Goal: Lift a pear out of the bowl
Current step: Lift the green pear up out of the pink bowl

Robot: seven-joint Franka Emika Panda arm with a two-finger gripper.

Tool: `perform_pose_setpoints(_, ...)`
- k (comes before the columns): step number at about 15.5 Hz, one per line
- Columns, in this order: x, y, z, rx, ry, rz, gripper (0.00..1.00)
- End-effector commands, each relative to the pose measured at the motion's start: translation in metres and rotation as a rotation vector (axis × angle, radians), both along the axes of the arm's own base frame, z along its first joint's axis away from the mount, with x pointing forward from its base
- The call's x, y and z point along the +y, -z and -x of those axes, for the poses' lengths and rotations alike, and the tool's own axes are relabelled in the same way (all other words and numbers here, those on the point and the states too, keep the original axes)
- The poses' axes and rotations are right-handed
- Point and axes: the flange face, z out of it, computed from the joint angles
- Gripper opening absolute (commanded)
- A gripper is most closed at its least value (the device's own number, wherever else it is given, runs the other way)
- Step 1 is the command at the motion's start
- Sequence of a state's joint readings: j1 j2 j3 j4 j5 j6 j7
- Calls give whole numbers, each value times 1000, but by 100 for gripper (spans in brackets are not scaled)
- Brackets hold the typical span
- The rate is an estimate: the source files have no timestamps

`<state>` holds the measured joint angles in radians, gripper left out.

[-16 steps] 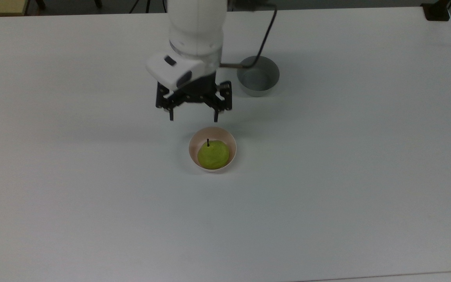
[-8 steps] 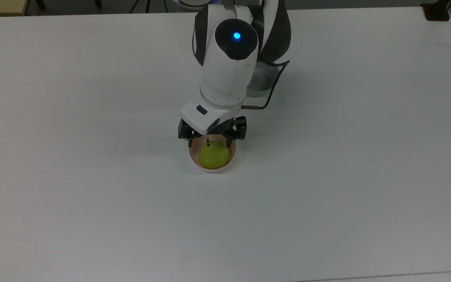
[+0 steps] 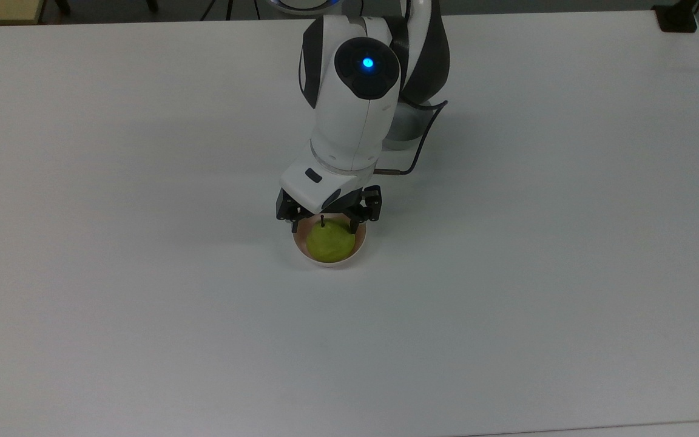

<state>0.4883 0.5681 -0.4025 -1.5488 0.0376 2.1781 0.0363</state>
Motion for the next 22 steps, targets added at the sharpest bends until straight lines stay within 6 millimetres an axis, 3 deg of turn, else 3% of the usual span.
perform_pose_setpoints(1, 4, 6, -2, -13, 10, -1, 97)
perform_pose_setpoints(6, 8, 15, -2, -9, 0, 4, 87)
perform_pose_setpoints(12, 11, 13, -2, -14, -3, 1, 53)
perform_pose_setpoints(15, 10, -18, 0, -46, 2, -27, 50)
perform_pose_setpoints(16, 7, -43, 2, -74, 7, -46, 50)
perform_pose_setpoints(19, -4, -91, 14, -123, 18, -88, 50)
perform_pose_setpoints(22, -17, -124, 27, -111, 29, -107, 50)
